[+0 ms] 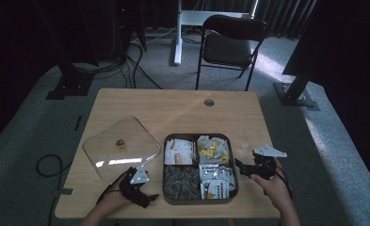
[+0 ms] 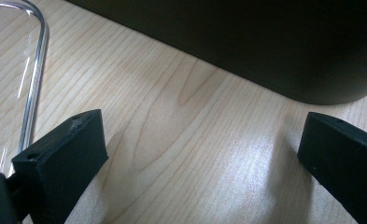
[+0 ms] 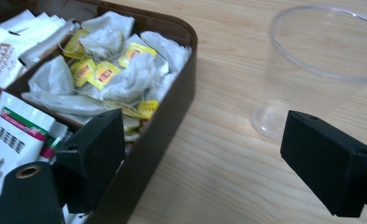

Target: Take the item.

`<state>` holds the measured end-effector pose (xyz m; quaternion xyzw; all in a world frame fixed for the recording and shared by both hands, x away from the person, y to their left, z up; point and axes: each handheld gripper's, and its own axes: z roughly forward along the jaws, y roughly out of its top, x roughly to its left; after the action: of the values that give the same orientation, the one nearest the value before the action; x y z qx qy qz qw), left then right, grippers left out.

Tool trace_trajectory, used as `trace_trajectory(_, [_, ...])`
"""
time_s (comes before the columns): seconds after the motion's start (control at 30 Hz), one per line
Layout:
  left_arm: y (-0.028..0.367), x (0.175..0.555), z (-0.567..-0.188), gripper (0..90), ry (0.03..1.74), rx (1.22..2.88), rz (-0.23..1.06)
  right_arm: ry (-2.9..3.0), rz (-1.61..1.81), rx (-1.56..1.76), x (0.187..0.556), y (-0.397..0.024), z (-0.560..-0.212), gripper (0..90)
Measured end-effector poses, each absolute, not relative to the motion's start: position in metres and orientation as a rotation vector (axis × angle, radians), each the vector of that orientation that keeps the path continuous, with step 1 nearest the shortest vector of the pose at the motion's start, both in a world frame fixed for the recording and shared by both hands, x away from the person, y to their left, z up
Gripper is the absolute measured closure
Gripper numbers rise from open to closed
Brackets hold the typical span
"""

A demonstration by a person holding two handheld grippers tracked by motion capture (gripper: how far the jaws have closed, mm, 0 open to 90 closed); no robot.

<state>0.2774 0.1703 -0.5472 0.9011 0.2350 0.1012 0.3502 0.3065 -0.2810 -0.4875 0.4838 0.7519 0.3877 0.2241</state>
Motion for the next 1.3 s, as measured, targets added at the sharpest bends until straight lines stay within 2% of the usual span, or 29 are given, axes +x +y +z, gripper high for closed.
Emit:
trace_trajectory(0.97, [0.17, 0.277, -0.547, 1.2, 0.611, 2.333, 0.261, 2.179, 1.17, 1.19, 0.34, -0.227, -0.489, 14.8])
trace_trajectory(1.13, [0.17, 0.277, -0.547, 1.2, 0.611, 2.333, 0.261, 2.176, 1.153, 1.167, 0.345, -0.222, -0.493, 24.1])
trace_trajectory(1.3, [0.17, 0.277, -0.547, 1.2, 0.611, 2.333, 0.261, 2.195, 1.131, 1.167, 0.349, -0.219, -0.497, 28.0])
